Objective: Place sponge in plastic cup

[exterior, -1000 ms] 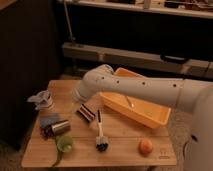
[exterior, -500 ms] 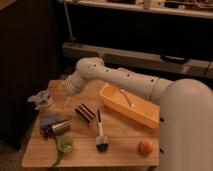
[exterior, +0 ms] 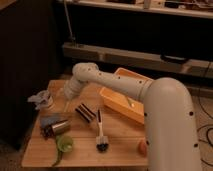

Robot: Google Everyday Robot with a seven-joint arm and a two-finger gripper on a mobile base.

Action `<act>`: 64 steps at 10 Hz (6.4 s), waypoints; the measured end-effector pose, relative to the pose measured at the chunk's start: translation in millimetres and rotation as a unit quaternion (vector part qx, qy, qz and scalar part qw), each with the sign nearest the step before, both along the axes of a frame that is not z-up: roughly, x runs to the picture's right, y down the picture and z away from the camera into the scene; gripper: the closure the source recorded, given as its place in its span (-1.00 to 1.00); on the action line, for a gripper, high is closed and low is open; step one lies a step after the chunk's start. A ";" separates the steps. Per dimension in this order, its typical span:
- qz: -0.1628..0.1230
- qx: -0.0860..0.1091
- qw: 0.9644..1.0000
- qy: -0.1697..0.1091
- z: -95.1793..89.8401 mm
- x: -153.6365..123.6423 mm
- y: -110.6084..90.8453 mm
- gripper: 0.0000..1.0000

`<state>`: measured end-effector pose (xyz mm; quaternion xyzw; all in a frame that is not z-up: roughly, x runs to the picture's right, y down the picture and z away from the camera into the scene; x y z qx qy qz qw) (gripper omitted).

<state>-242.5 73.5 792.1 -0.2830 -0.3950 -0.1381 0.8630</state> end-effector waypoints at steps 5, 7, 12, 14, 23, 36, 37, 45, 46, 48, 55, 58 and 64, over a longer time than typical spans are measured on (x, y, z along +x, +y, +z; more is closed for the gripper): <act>-0.024 -0.013 1.000 0.004 22.4 -25.7 34.4 -0.30; -0.031 -0.015 0.999 0.003 34.5 -32.6 45.9 -0.30; -0.045 -0.021 0.999 -0.003 49.8 -49.6 64.5 -0.30; -0.049 -0.027 0.998 -0.005 49.8 -52.6 70.1 -0.30; -0.067 -0.075 0.994 0.037 63.6 -65.3 80.6 0.71; 0.005 -0.062 0.994 0.088 -72.1 75.9 45.8 1.00; 0.009 -0.061 0.994 0.088 -84.2 80.0 59.4 1.00; 0.007 -0.092 0.994 0.054 -123.1 67.7 129.8 1.00; 0.005 -0.093 0.994 0.051 -122.6 65.0 132.0 1.00; 0.003 -0.094 0.994 0.050 -120.6 63.0 135.0 1.00; 0.014 -0.085 0.994 0.067 -106.0 62.5 136.7 -0.26; 0.011 -0.084 0.994 0.069 -100.7 61.6 137.1 -0.60; 0.024 -0.094 0.992 0.080 -94.3 79.2 138.0 -0.60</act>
